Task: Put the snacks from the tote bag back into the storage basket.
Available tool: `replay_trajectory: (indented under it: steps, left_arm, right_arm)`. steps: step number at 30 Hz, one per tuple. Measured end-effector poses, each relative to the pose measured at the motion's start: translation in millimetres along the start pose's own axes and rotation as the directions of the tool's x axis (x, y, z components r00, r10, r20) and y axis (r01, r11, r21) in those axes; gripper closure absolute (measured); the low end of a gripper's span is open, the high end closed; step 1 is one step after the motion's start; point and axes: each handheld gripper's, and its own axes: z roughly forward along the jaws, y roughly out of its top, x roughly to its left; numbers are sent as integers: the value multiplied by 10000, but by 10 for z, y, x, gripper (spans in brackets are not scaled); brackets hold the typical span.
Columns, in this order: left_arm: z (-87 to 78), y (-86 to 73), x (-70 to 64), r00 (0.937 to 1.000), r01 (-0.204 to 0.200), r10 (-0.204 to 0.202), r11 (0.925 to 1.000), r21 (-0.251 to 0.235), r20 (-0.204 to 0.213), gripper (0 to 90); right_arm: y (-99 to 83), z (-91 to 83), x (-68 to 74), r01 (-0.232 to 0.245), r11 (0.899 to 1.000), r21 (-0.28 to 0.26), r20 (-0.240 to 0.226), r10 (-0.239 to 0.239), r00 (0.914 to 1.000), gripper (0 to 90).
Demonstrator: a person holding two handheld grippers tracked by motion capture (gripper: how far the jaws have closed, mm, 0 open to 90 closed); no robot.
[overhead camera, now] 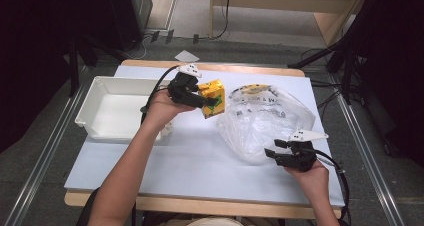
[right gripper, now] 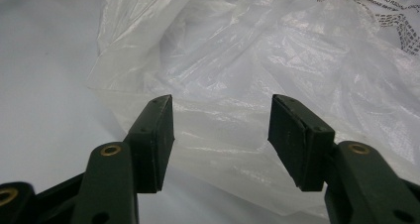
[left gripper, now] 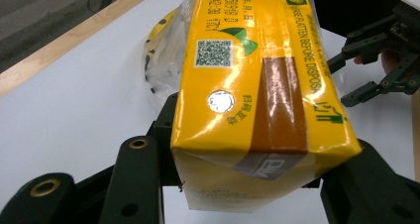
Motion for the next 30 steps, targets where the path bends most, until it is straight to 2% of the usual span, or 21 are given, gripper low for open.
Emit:
replay_trajectory:
  steps: [6, 19, 25, 30]
  left_arm:
    - [-59, -29, 27, 9999, 34, -34, 10000, 0, -130, 523]
    - [-228, -127, 161, 9987, 377, -384, 9990, -222, -338, 523]
    - [-320, -174, 235, 9958, 522, -535, 9984, -193, -739, 523]
    - [-382, -201, 277, 9943, 626, -647, 9977, -266, -853, 523]
  right_arm:
    - [4, 15, -6, -86, 10000, -33, -185, 85, 9998, 439]
    - [12, 44, -21, 53, 10000, 9, -161, -52, 9999, 440]
    - [15, 56, -20, 22, 10000, 20, -174, -22, 9998, 440]
    - [18, 61, -24, 76, 10000, 41, -184, -75, 9998, 441]
